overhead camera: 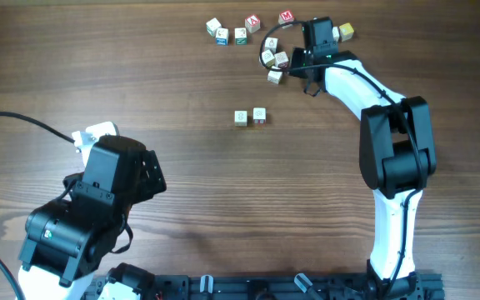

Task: Form a tower
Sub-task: 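Carry the turtle block and lower it next to the placed blocks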

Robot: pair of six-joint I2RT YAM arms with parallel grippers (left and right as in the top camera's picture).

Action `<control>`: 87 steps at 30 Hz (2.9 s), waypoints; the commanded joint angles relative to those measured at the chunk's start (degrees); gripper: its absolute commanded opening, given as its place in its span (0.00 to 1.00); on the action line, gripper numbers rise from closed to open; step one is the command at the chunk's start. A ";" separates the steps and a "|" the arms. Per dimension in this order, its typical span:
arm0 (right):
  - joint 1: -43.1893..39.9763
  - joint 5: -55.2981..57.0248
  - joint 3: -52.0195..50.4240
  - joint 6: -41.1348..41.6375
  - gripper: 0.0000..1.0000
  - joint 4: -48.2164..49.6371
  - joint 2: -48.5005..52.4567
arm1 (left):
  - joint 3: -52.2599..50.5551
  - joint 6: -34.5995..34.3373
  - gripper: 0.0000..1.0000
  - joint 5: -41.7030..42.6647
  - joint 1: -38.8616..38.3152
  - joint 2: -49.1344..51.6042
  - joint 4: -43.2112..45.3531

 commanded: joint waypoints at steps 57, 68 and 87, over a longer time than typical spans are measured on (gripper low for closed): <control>9.86 -11.30 -19.54 6.60 0.39 -9.97 -15.23 | -0.20 -0.59 1.00 -0.13 0.33 -0.02 0.02; 8.90 -11.10 -18.01 9.14 0.61 -11.15 -16.46 | -0.20 -0.59 1.00 -0.13 0.33 -0.02 0.02; 8.33 -0.55 -19.58 9.14 1.00 -7.58 -18.62 | -0.20 -0.59 1.00 -0.13 0.33 -0.02 0.02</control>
